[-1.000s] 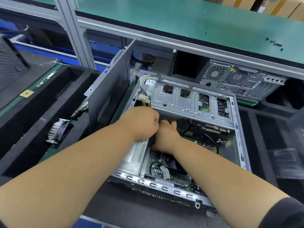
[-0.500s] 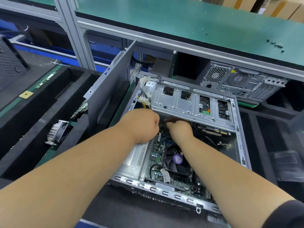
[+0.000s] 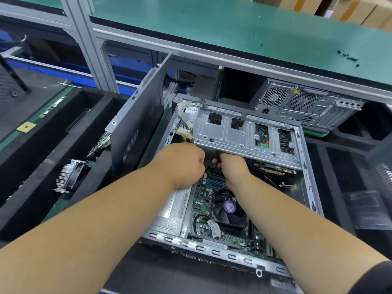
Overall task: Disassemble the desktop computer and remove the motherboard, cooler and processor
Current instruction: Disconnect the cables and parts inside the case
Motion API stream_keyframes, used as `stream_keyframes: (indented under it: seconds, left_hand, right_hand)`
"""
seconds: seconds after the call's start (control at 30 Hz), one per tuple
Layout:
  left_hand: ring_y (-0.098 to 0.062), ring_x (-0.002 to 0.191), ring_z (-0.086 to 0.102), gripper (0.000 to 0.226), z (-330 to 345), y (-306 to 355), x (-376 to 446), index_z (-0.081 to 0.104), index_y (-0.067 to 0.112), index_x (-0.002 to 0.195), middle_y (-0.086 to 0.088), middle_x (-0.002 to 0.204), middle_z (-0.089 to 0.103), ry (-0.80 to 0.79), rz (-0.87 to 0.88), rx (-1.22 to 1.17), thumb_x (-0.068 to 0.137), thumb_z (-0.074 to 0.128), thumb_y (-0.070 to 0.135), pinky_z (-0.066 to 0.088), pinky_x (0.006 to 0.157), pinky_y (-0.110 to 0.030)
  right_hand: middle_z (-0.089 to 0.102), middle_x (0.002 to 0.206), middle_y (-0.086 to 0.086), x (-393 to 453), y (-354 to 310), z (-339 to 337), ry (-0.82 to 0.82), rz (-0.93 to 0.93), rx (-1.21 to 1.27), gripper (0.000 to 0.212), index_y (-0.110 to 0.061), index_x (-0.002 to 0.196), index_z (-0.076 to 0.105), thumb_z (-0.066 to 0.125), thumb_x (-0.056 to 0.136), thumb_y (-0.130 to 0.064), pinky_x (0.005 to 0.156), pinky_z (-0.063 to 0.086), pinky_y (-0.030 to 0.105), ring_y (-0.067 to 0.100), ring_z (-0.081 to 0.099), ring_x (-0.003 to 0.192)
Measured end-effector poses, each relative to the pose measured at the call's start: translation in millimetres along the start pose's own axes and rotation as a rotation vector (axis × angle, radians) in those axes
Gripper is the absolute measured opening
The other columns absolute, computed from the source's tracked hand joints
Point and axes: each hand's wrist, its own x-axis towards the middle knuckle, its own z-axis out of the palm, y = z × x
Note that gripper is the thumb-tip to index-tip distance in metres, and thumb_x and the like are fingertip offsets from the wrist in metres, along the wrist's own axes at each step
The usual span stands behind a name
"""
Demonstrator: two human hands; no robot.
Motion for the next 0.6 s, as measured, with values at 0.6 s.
stream_keyframes:
  seconds: [0.6]
  left_hand:
    - [-0.011, 0.091, 0.058, 0.032, -8, 3, -5, 0.065, 0.039, 0.103, 0.015, 0.105, 0.063, -0.057, 0.118, -0.09, 0.093, 0.039, 0.023, 0.049, 0.074, -0.029]
  right_hand:
    - [0.064, 0.084, -0.004, -66, -10, -64, 0.0, -0.205, -0.922, 0.01, -0.023, 0.097, 0.059, 0.054, 0.089, -0.027, 0.065, 0.044, 0.03, 0.018, 0.06, 0.076]
